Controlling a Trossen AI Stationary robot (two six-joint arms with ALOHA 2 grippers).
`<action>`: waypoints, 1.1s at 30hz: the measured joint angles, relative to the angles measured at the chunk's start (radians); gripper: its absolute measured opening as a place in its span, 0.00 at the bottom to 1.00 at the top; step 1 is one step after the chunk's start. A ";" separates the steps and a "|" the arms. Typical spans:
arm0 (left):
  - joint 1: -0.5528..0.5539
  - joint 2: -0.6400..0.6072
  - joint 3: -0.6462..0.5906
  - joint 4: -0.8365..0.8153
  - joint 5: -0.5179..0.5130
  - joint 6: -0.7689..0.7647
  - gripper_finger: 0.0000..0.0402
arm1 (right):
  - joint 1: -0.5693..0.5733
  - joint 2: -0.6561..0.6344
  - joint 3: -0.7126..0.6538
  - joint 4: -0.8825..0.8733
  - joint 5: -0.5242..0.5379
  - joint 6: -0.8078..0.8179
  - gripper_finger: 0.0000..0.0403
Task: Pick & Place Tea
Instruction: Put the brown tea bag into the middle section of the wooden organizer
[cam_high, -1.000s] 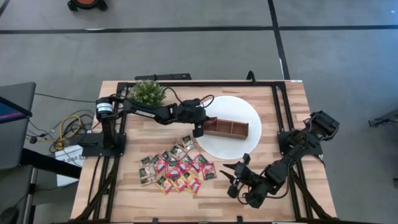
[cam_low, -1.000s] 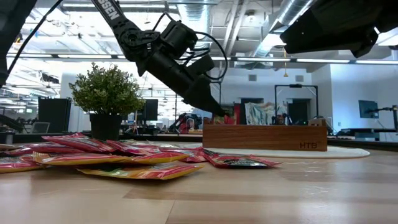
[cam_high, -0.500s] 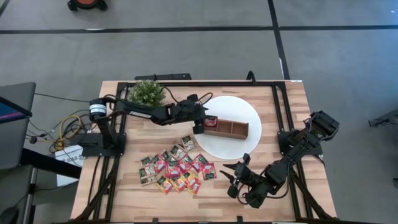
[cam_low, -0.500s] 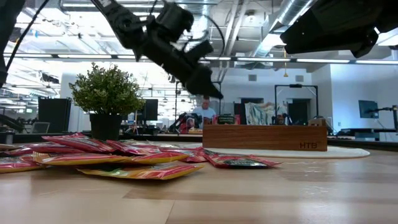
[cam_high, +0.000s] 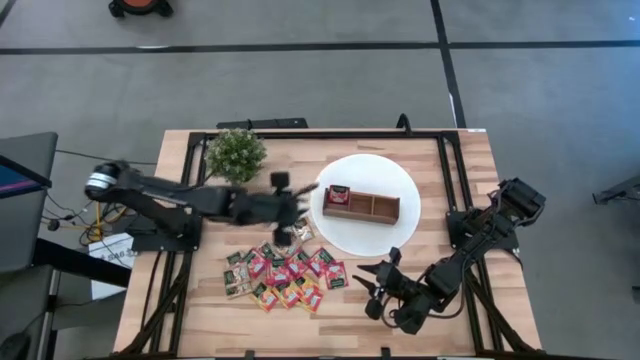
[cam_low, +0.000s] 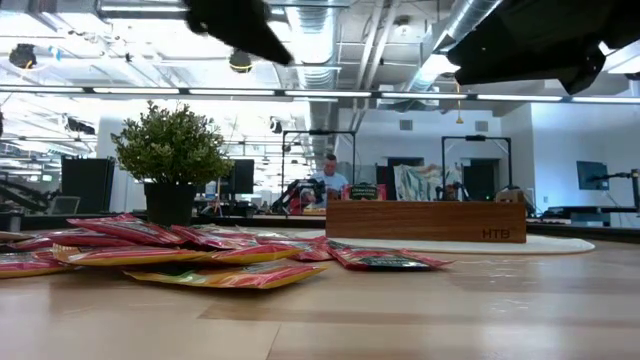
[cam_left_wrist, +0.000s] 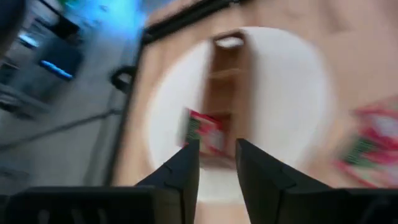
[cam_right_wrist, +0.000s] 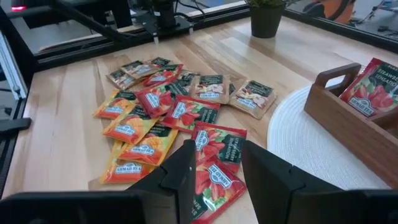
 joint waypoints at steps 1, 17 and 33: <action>-0.034 -0.019 -0.014 -0.015 0.000 -0.052 0.22 | -0.006 0.005 0.000 0.009 0.000 0.000 0.29; -0.017 -0.065 -0.437 0.105 0.010 -0.803 0.37 | -0.188 0.193 0.049 0.348 -0.352 -0.241 0.29; 0.268 0.178 -0.495 0.458 0.445 -0.912 0.49 | -0.181 0.196 0.077 0.344 -0.370 -0.309 0.29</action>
